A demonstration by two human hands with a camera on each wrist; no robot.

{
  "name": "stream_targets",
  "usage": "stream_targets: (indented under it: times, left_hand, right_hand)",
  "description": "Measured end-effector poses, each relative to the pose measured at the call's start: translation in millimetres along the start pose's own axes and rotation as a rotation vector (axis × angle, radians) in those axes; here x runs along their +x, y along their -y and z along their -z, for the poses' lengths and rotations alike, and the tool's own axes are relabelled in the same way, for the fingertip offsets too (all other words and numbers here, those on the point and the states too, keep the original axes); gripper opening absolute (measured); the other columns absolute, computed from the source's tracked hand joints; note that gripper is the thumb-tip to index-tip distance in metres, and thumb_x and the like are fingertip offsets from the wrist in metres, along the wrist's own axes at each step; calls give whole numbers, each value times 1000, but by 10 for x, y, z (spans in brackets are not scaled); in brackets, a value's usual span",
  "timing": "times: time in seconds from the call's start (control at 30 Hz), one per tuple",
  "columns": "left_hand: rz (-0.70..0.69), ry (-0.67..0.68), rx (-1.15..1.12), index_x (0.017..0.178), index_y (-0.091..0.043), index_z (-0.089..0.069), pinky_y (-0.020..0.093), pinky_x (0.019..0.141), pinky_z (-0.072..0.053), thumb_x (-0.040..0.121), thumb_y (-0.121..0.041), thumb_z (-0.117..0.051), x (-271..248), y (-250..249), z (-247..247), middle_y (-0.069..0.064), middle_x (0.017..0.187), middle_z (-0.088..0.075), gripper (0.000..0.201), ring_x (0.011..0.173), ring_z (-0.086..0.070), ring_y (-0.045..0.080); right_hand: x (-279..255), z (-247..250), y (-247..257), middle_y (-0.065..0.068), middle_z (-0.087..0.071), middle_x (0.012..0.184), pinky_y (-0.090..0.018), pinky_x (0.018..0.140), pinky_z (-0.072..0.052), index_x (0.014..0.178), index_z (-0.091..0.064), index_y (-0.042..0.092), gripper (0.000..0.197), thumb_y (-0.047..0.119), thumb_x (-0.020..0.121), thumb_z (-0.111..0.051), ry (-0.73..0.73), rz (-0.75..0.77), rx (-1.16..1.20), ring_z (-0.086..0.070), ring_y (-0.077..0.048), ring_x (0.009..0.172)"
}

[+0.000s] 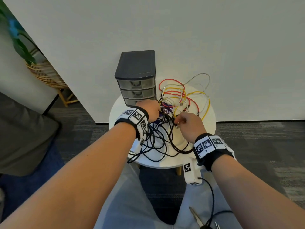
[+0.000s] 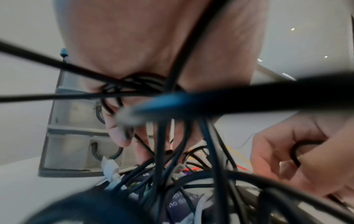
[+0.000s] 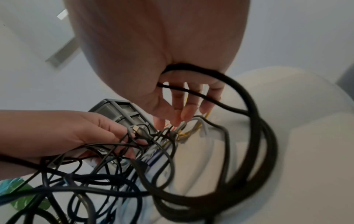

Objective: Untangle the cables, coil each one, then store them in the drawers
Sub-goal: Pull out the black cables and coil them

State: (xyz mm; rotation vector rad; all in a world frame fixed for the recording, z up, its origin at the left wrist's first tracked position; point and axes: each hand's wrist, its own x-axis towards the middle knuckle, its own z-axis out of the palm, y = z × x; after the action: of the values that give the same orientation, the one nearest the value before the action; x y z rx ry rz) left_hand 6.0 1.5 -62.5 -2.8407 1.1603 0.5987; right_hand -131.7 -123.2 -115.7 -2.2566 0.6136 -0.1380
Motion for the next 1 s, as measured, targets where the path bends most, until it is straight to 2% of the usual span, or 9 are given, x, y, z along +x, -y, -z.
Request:
stream_targets:
  times: [0.1, 0.17, 0.23, 0.33, 0.43, 0.6, 0.7, 0.8, 1.0]
  left_hand:
    - [-14, -58, -86, 87, -20, -70, 43, 82, -58, 98, -17, -52, 14, 75, -28, 2, 92, -69, 21, 90, -67, 29]
    - [-26, -138, -184, 91, -13, -70, 44, 84, -57, 101, -22, -54, -4, 129, -34, 4, 94, -69, 21, 89, -65, 25]
    - [-57, -256, -320, 95, -15, -68, 37, 82, -54, 103, -25, -53, -73, 150, -7, 1, 93, -67, 19, 89, -63, 20]
    - [-130, -408, -504, 100, -16, -64, 22, 71, -44, 106, -24, -49, -235, 119, 82, -5, 92, -68, 18, 85, -63, 11]
    - [-172, -576, -684, 102, -16, -61, 18, 62, -42, 107, -23, -45, -371, 38, 232, -5, 88, -71, 18, 79, -63, 19]
    - [-212, -791, -1020, 104, -13, -56, 8, 79, -46, 108, -17, -41, -534, -24, 564, 0, 82, -72, 17, 87, -66, 11]
    - [-274, -843, -1157, 105, -18, -53, 31, 83, -56, 108, -16, -37, -597, 25, 688, 2, 81, -69, 16, 83, -68, 19]
    - [-320, -894, -1141, 110, -16, -53, 25, 69, -48, 108, -16, -36, -693, 68, 802, 0, 78, -64, 17, 68, -58, 12]
    - [-485, -719, -980, 121, -6, -57, 26, 62, -40, 110, -14, -36, -901, -35, 1019, -13, 71, -58, 25, 63, -44, 17]
  right_hand:
    - [-21, -28, -7, -7, -66, 108, -36, 88, -49, 85, -65, 24, 36, -5, 91, -45, -19, 17, -18, -60, -26, 99]
    - [-18, -17, -8, -6, -64, 104, -35, 85, -49, 93, -64, 25, 34, -5, 88, -48, 0, 3, -18, -60, -26, 96]
    - [-8, 64, -5, -3, -61, 99, -33, 81, -48, 106, -62, 24, 31, 0, 87, -55, 7, -44, 44, -60, -27, 96]
    - [27, 230, 95, 1, -57, 112, -44, 94, -46, 123, -55, 33, 39, 24, 86, -65, -80, -45, 56, -54, -26, 111]
    - [70, 399, 337, 2, -52, 127, -49, 102, -35, 127, -54, 39, 41, 31, 88, -64, -197, 40, -35, -40, -26, 125]
    - [69, 615, 623, 3, -52, 129, -46, 97, -29, 121, -60, 38, 32, 28, 91, -61, -266, 78, -86, -38, -27, 130]
    - [-3, 600, 603, 0, -47, 138, -52, 103, -30, 135, -47, 44, 46, 35, 91, -61, -37, -44, -246, -40, -30, 132]
    - [-56, 584, 547, -3, -40, 146, -58, 106, -32, 146, -30, 47, 65, 39, 90, -62, 56, -106, -381, -38, -32, 136]
    - [-96, 887, 969, 1, -44, 146, -49, 111, -35, 148, -31, 41, 80, 37, 81, -74, -174, 313, 84, -42, -20, 137]
